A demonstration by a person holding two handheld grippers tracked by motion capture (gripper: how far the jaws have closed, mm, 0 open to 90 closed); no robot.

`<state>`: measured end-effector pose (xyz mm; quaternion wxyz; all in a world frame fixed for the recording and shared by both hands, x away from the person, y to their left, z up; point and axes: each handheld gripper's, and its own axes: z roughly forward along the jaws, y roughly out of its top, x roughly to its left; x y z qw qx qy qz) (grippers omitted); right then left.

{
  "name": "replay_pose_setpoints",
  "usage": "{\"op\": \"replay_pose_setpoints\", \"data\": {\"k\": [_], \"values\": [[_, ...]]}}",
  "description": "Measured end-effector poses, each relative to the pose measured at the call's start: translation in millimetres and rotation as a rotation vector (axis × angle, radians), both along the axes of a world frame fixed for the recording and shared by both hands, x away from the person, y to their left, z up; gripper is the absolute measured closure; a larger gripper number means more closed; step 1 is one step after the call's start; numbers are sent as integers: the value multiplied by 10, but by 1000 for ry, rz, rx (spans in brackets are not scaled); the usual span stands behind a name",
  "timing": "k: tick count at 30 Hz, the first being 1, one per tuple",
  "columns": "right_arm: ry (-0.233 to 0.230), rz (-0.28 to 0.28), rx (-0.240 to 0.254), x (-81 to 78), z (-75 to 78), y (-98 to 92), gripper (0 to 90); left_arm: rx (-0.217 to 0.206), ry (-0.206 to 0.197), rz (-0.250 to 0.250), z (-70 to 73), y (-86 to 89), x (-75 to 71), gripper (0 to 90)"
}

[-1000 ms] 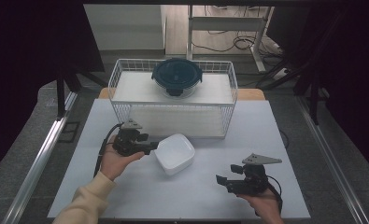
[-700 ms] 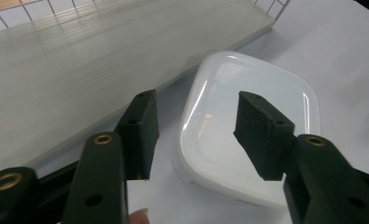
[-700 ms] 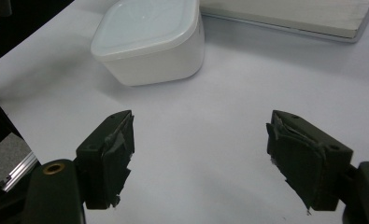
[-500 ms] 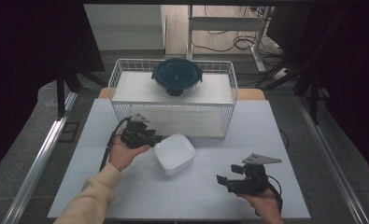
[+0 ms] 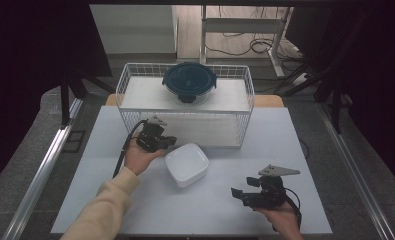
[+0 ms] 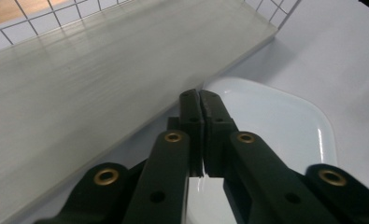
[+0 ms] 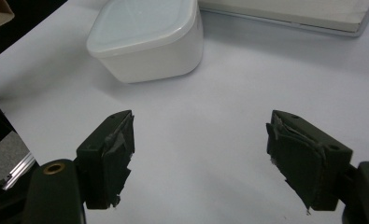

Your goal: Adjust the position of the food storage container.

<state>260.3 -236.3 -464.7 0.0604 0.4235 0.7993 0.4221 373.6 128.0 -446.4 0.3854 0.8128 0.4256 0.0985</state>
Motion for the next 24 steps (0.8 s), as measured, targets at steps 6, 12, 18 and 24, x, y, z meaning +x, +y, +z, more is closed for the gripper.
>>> {"op": "replay_pose_setpoints", "data": {"k": [6, 12, 18, 24], "values": [[0, -1, -1, 1, -6, -2, 233, 18, 1, -4, -78, -99, 87, 899], [-2, 0, -2, 1, -11, -2, 232, 58, 11, -20, -170, -161, 130, 900], [2, -3, -7, 14, -33, -11, 233, 70, 23, -22, -223, -177, 189, 900], [6, -3, -15, 20, -51, -8, 233, 90, 26, -40, -276, -231, 232, 900]]}}
